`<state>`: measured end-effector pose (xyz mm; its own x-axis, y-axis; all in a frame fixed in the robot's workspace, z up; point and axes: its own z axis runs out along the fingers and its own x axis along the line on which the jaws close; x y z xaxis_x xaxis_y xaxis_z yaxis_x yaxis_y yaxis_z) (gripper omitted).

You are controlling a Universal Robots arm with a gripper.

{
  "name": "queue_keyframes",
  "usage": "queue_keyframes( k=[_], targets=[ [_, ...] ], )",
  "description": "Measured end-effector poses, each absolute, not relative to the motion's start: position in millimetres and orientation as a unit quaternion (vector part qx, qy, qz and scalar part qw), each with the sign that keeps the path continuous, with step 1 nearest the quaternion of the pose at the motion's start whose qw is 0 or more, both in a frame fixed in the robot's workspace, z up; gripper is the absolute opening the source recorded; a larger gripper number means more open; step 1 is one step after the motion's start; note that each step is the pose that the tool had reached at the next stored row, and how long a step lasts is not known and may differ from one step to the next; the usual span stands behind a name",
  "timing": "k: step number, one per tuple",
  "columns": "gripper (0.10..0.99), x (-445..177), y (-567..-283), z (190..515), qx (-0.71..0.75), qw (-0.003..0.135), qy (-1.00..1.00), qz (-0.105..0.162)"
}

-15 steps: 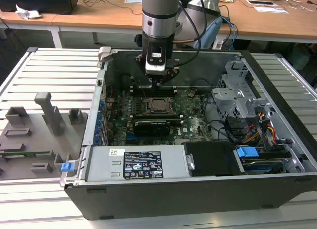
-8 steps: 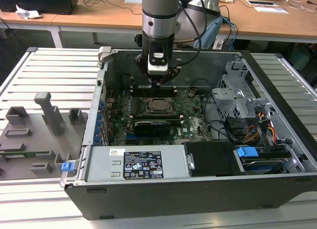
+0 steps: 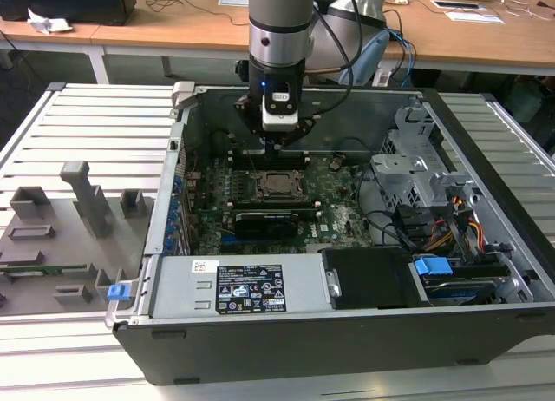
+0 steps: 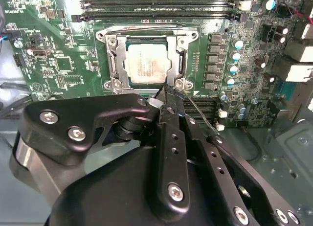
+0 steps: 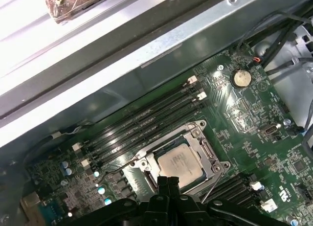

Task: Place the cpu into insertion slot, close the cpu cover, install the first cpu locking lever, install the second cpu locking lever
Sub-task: 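Install the first cpu locking lever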

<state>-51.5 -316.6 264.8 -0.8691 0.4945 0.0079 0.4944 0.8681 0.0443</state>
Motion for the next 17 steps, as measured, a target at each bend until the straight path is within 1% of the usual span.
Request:
queue_keyframes(
  k=[17],
  targets=[
    [0.106, -51.5, -316.6, 264.6, 0.083, -0.002, 0.996, 0.022]
  ],
)
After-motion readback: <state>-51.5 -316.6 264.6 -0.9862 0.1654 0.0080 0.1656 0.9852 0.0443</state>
